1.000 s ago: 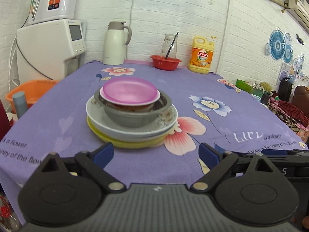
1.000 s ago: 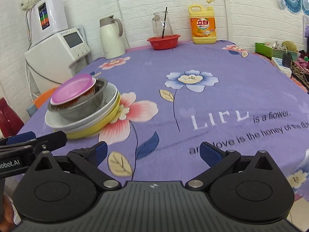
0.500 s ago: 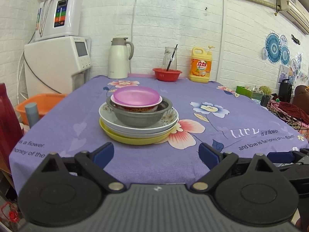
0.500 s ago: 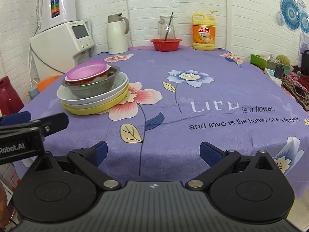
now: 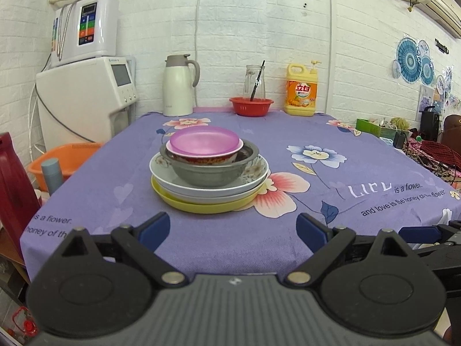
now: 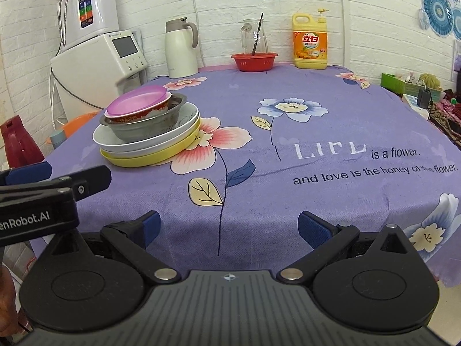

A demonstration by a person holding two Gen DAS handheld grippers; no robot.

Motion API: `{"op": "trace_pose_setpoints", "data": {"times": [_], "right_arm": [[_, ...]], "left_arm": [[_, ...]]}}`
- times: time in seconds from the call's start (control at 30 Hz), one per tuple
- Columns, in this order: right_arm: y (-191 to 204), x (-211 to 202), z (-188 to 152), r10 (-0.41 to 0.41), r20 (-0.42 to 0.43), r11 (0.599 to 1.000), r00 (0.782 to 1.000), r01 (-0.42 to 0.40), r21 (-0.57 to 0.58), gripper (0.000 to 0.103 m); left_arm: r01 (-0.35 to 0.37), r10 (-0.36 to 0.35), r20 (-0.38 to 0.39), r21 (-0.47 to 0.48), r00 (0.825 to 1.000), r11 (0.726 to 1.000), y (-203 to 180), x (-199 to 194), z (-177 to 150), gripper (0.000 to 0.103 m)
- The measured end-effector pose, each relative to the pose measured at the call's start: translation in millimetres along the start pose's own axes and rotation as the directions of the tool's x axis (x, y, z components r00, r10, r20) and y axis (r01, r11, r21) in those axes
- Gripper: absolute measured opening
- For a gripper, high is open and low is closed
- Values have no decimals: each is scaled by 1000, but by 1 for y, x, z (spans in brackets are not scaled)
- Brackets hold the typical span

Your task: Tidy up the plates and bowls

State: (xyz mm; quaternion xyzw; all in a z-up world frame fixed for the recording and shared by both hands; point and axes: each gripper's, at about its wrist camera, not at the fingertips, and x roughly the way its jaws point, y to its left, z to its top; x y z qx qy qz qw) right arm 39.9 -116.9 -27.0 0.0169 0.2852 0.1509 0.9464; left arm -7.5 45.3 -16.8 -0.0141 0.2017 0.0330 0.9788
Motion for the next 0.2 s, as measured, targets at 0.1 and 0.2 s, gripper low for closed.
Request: {"op": "trace_pose_setpoints", "data": {"times": [0.1, 0.2], "right_arm": [[0, 1, 0, 9, -7, 1000, 1000, -9, 3, 103], [4, 1, 0, 8, -3, 1000, 1000, -8, -6, 103]], "left_arm": [[12, -12, 4, -3, 1000, 1000, 0, -1, -1, 93], [17, -17, 4, 1, 1000, 1000, -1, -2, -1, 93]]}}
